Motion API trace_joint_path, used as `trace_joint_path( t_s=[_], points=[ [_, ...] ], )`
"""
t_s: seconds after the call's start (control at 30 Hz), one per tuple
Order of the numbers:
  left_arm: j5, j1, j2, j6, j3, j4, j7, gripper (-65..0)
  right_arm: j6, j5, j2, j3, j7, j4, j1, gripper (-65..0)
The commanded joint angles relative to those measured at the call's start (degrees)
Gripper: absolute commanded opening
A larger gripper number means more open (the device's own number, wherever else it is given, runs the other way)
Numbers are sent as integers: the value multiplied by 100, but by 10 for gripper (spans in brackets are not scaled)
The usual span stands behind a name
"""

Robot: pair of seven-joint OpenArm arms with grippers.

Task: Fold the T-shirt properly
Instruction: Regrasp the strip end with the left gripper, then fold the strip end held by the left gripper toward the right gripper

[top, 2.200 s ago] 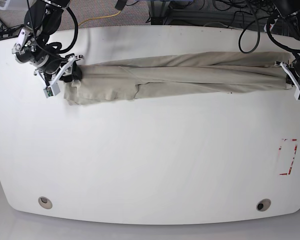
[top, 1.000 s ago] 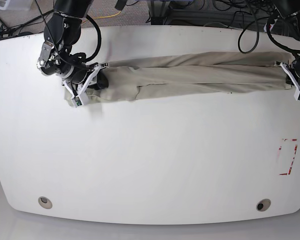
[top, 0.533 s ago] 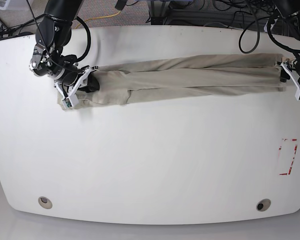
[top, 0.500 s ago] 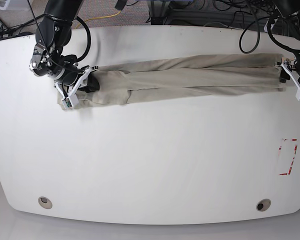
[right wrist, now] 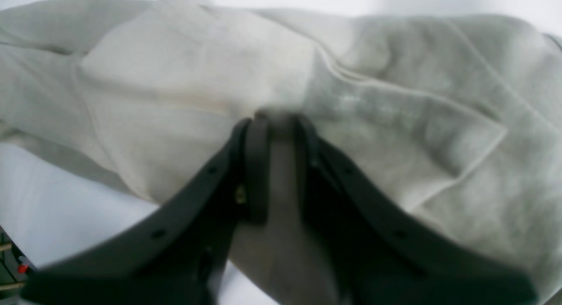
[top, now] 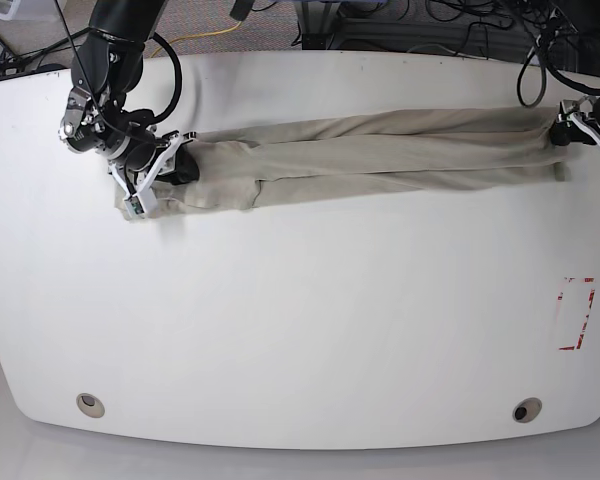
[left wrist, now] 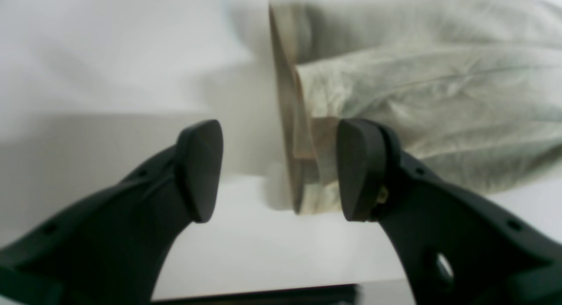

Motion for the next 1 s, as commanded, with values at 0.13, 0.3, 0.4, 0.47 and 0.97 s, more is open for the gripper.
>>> trace_joint_path(
  t_s=[0.13,0.3,0.4,0.47,0.97],
  points=[
    [-590,-26,-227,10,-39,-366,-69,-268,-53,-175,52,10,-86,37,16,-549],
    [-616,-43,-227,10,189,-366,28,-267,-53,-175,43,10,-86,37,7,-550],
    [-616,-61,-200,10,400,-349,169,-267,-53,-175,34,19,-86,28,7,-550],
    [-625,-69,-174,10,497,-340,257,-267,-53,-175,34,28,-86,28,7,-550],
    [-572,-52,-69,10,884,-322,-25,-610,-53,-202,34,28,-77,28,7,-556]
  ],
)
